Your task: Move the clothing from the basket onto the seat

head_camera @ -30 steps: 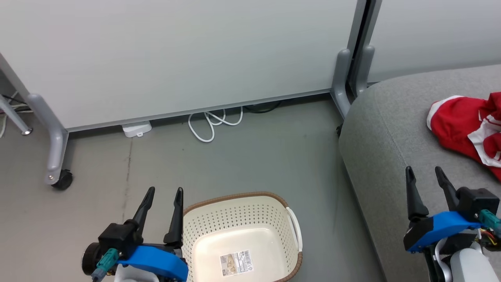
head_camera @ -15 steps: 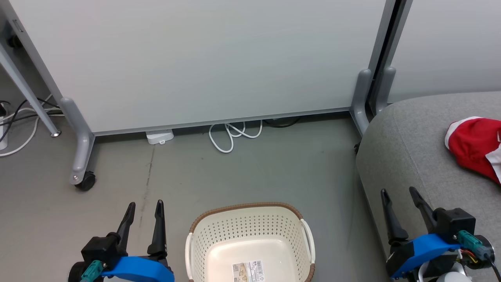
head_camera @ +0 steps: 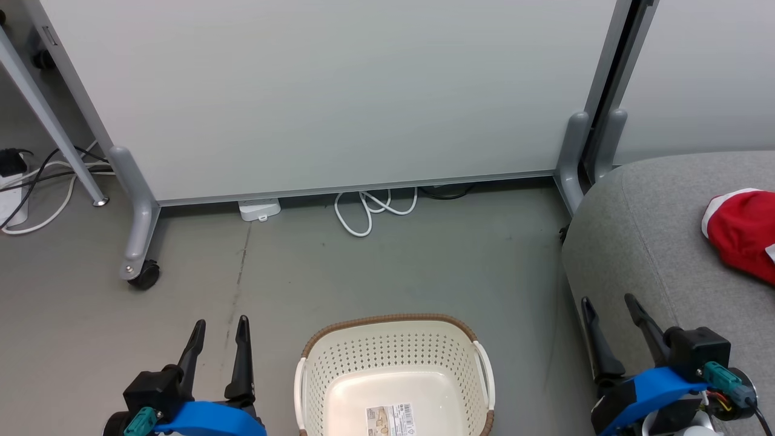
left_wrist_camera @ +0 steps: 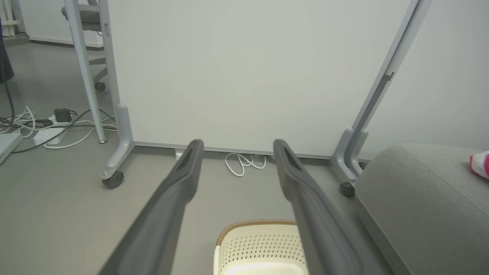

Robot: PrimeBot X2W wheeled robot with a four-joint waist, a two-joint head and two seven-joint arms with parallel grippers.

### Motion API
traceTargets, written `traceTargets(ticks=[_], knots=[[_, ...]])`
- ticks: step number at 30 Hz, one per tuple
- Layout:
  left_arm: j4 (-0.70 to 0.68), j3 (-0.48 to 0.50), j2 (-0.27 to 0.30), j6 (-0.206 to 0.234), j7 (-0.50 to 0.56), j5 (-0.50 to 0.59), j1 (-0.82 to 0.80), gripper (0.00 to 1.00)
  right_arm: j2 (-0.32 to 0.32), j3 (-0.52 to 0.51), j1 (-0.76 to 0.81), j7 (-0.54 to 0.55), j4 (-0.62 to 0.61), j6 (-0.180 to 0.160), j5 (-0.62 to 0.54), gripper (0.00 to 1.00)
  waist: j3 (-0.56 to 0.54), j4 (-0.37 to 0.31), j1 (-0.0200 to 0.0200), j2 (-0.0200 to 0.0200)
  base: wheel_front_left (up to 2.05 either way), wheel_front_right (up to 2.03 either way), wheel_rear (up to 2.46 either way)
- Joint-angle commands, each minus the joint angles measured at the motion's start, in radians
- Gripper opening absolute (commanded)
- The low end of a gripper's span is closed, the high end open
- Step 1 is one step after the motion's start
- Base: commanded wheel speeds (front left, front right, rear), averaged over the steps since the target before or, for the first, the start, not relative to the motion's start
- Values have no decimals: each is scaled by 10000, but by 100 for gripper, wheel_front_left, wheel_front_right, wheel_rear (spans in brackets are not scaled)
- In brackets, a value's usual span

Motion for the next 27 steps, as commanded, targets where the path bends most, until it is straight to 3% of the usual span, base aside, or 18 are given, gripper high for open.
traceTargets(ticks=[1,17,18,27], knots=[[-1,32,19,-28,-28,-4,65,100,18,15,145,-16,-30,1,63,100,5,-9,0,-1,0,0,0],[8,-11,18,-28,-28,-27,29,100,19,321,126,-70,74,1,340,100,96,-147,0,-1,0,0,0],[14,-6,4,0,2,-51,5,0,0,324,40,-27,77,0,336,0,96,-148,0,-1,0,0,0],[771,-11,-132,0,89,-134,611,0,33,337,385,70,896,0,443,0,101,-158,3,-1,0,0,0]])
